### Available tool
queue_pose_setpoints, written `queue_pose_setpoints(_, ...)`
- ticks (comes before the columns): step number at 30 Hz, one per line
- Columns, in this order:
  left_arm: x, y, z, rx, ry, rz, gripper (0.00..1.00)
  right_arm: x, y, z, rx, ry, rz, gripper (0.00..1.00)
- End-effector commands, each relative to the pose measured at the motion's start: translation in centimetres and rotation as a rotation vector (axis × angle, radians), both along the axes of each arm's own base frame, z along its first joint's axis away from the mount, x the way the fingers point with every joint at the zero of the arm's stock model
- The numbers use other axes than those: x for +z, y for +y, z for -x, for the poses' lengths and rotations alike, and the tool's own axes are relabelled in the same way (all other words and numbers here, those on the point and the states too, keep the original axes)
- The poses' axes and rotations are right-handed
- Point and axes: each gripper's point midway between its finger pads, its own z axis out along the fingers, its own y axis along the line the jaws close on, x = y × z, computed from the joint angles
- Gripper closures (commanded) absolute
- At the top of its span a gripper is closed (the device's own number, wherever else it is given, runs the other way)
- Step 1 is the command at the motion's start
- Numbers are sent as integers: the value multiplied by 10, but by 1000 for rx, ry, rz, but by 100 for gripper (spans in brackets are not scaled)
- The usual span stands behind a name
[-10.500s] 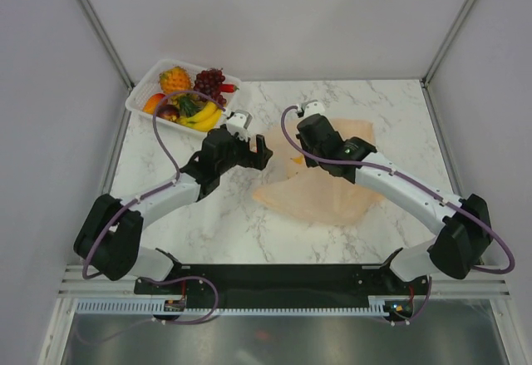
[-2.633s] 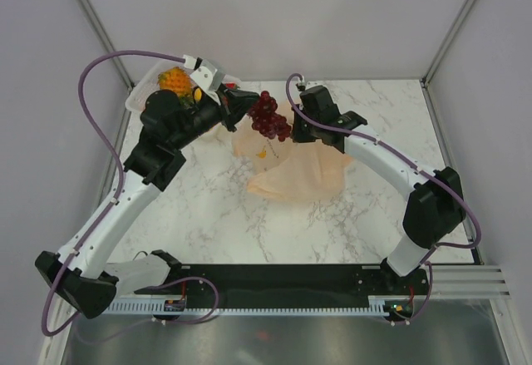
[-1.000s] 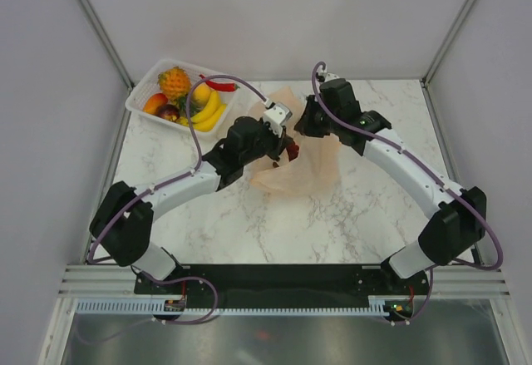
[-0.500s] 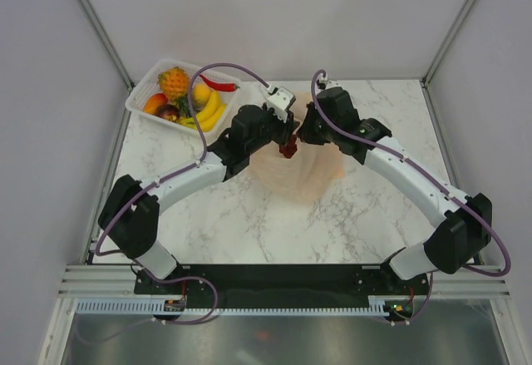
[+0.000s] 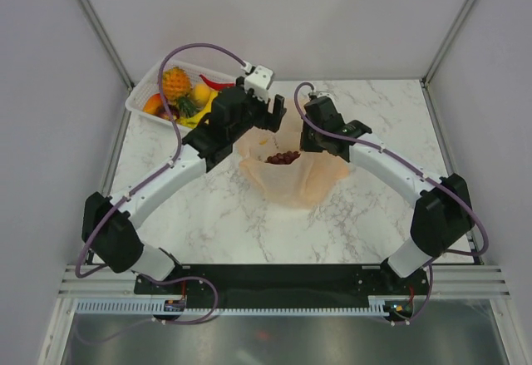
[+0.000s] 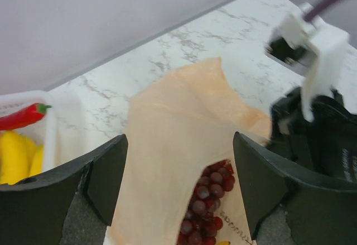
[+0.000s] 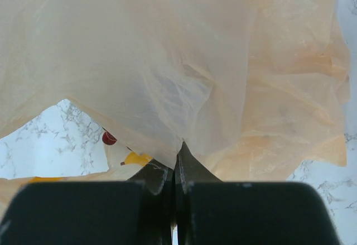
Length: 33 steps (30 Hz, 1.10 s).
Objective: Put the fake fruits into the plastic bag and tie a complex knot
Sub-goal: Place the fake fruit in the plastic bag.
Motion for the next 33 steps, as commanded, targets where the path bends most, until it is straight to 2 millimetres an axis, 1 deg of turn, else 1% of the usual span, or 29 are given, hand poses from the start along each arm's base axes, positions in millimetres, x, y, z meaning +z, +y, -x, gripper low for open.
queue_pose_setpoints(1,12,50,-31,168,38,-19,15,3,-1,-13,-8,-47,27,100)
queue_pose_setpoints(2,1,59,-39,206,86,-19,11,2,-1,-13,-6,-47,27,100)
queue_pose_setpoints(3,-1,71,-48,245,106,-12,4,2,-2,-14,-9,-47,30,100)
queue_pose_setpoints(4,5,99,-65,330,109,7,3,2,-2,-14,-7,-52,33,100)
queue_pose_setpoints(5,-13,110,-74,388,181,13,2,3,-2,-14,-9,-53,32,100)
queue_pose_setpoints(6,-16,124,-82,444,202,28,2,3,-2,-14,-9,-55,35,100)
queue_pose_setpoints(7,-15,149,-95,528,211,52,2,4,-3,-14,-9,-58,34,100)
queue_pose_setpoints(8,-20,158,-101,566,236,83,2,5,-3,-14,-8,-60,36,100)
queue_pose_setpoints(9,-34,166,-110,598,262,84,2,5,-3,-14,-8,-61,36,100)
queue_pose_setpoints(10,-36,186,-119,672,259,87,1,6,-3,-14,-8,-63,35,100)
queue_pose_setpoints(11,-41,195,-125,724,266,102,0,5,-3,-14,-6,-61,36,100)
queue_pose_setpoints(12,-57,202,-133,762,285,82,0,6,-3,-14,-5,-62,34,100)
queue_pose_setpoints(13,-54,216,-142,819,266,76,0,5,-2,-13,5,-58,31,100)
queue_pose_setpoints(14,-61,222,-149,843,269,54,0,5,0,-12,12,-55,26,100)
queue_pose_setpoints(15,-68,225,-161,865,271,44,0,4,1,-12,21,-53,25,100)
queue_pose_setpoints(16,-74,237,-168,906,277,32,0,5,3,-11,31,-52,17,100)
queue_pose_setpoints(17,-77,243,-174,922,281,37,0,4,3,-10,40,-49,19,100)
queue_pose_setpoints(18,-72,247,-182,938,271,51,0,3,3,-9,44,-47,20,100)
queue_pose_setpoints(19,-89,259,-188,967,296,36,0,4,3,-8,45,-49,20,100)
queue_pose_setpoints(21,-91,266,-194,997,296,48,0,2,1,-8,46,-48,30,100)
queue_pose_setpoints(23,-95,274,-197,1025,291,43,0,1,0,-7,49,-48,34,100)
queue_pose_setpoints(25,-94,275,-198,1023,287,40,0,0,1,-7,54,-46,37,100)
queue_pose_setpoints(28,-89,276,-194,1031,279,46,0,-2,4,-8,66,-40,35,100)
queue_pose_setpoints(29,-83,278,-193,1046,262,53,0,-2,5,-9,73,-42,32,100)
queue_pose_setpoints(30,-85,283,-191,1064,258,44,0,-2,8,-8,84,-37,23,100)
queue_pose_setpoints(31,-82,290,-190,1084,243,38,0,-2,9,-9,86,-36,22,100)
queue_pose_setpoints(33,-84,296,-194,1089,244,44,0,-2,9,-8,91,-36,19,100)
